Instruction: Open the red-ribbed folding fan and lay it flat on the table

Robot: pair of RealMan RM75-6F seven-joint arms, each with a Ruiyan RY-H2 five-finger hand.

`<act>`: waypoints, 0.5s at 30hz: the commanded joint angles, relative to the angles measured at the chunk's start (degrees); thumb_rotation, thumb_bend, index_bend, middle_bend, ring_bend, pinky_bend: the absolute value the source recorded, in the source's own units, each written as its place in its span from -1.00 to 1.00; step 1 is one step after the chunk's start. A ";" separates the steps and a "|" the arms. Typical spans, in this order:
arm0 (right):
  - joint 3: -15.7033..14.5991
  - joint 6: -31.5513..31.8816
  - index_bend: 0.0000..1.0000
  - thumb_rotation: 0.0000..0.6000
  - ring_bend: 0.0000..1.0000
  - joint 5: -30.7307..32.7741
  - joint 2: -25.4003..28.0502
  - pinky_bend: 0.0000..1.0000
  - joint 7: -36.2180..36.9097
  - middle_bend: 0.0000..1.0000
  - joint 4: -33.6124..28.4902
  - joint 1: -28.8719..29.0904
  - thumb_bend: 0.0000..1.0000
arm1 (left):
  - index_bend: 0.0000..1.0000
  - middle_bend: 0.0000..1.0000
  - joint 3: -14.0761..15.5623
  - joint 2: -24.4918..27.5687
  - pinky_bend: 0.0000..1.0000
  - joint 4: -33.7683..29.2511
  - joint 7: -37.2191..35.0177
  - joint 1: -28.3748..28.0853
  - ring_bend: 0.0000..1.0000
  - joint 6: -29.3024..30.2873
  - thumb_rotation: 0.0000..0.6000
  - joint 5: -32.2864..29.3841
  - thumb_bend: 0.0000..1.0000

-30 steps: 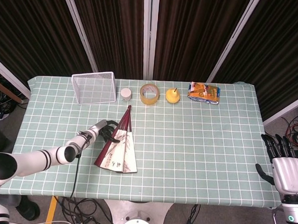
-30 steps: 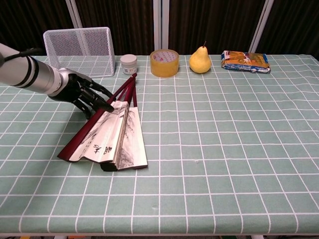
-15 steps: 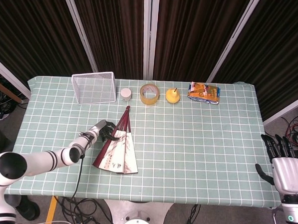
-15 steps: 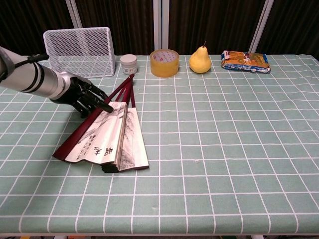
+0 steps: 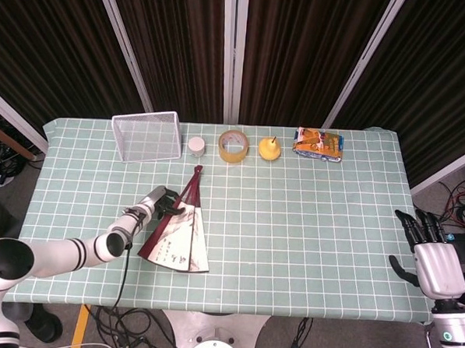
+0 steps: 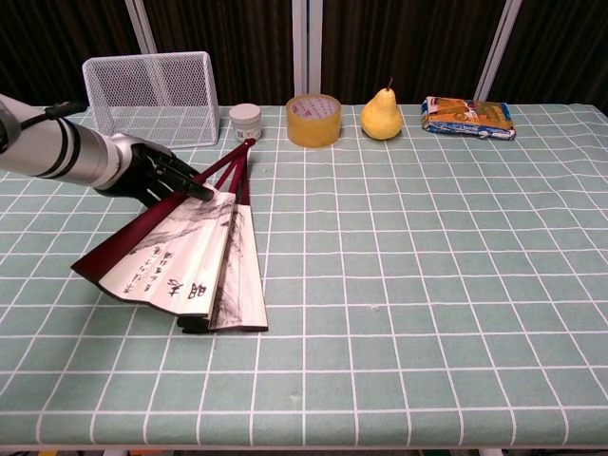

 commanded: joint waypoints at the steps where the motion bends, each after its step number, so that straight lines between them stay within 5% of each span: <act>1: -1.05 -4.30 -0.97 1.00 -1.00 -1.26 1.15 -1.00 4.58 -0.67 -2.13 2.34 -0.51 | 0.29 0.51 -4.49 1.71 0.62 -2.16 -1.54 4.21 0.50 0.01 1.00 6.42 -0.16; 10: -0.69 -16.44 -0.81 1.00 -1.00 -0.94 2.43 -0.91 16.90 -0.59 -6.81 10.26 -0.42 | 0.32 0.54 -17.81 5.27 0.63 -8.98 -9.06 15.71 0.49 -0.69 1.00 24.20 -0.06; 15: 1.07 -25.20 -0.77 1.00 -0.93 2.64 1.44 -0.79 29.44 -0.53 -8.93 15.86 -0.39 | 0.32 0.54 -24.68 7.16 0.63 -13.84 -13.89 21.72 0.49 -1.36 1.00 34.17 -0.06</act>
